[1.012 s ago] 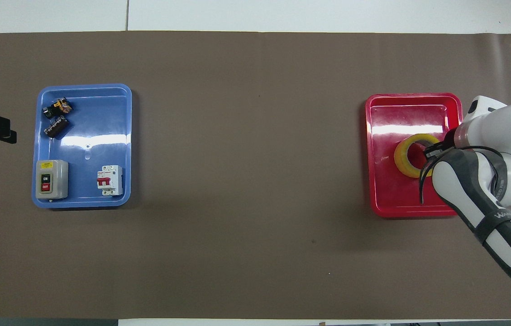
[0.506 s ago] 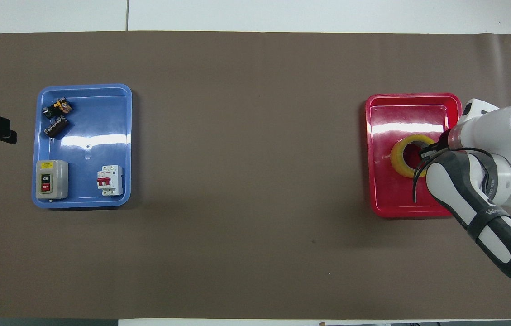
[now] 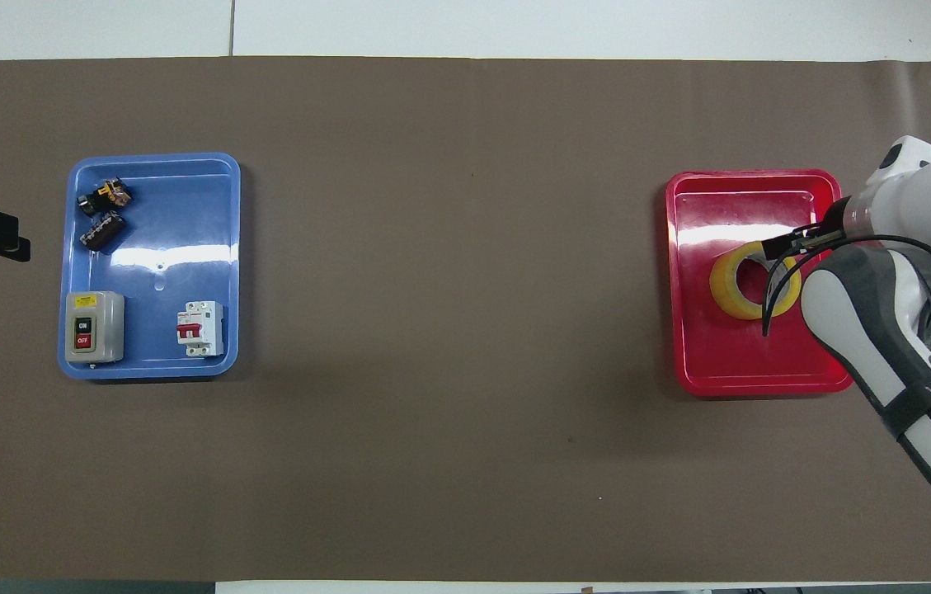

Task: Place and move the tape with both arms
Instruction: 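Open the right gripper and lift it off the tape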

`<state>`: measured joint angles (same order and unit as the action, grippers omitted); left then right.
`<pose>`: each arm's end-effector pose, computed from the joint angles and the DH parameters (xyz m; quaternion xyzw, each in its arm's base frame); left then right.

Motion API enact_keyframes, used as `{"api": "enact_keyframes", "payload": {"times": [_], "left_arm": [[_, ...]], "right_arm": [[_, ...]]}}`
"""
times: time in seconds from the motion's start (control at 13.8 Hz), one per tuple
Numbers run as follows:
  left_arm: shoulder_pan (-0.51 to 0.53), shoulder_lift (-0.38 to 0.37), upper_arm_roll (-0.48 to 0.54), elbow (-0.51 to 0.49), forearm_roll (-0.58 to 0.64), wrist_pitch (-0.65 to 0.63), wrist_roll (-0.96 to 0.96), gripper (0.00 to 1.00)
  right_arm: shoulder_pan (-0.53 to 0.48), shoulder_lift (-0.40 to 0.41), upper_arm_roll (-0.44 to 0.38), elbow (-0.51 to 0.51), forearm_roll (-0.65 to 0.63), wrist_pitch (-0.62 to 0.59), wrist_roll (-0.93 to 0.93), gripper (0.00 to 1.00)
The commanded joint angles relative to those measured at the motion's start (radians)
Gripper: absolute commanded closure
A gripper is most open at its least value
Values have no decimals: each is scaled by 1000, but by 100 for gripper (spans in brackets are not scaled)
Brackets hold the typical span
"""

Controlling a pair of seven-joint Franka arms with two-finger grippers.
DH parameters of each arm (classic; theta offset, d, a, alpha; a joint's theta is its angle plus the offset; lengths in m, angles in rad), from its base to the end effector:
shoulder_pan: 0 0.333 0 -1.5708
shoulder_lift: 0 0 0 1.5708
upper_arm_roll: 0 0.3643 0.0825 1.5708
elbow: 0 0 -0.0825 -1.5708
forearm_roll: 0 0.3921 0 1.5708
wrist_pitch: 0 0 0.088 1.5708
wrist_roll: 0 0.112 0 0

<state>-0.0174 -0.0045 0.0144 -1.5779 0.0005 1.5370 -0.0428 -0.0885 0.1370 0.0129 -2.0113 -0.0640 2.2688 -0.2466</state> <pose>0.5570 -0.0016 0.6640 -0.9996 -0.0199 0.0182 0.0006 0.6040 -0.0479 0.4371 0.9924 0.1041 0.0554 0.0342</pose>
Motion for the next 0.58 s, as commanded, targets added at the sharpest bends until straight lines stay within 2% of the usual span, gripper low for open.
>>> {"api": "enact_keyframes", "payload": {"times": [0.0,0.22,0.36,0.51], "left_arm": [[7,-25,1,-28,-23,8,9,0],[7,-25,1,-28,-23,8,9,0],[7,-25,1,-28,-23,8,9,0],[5,-25,1,-28,-23,8,9,0]], "right_arm": [[30,-86,7,35,-8,-115,143,0],[49,-178,7,81,-8,-263,233,0],[47,-206,5,168,6,-412,281,0],[43,-198,5,291,7,-544,322,0]]}}
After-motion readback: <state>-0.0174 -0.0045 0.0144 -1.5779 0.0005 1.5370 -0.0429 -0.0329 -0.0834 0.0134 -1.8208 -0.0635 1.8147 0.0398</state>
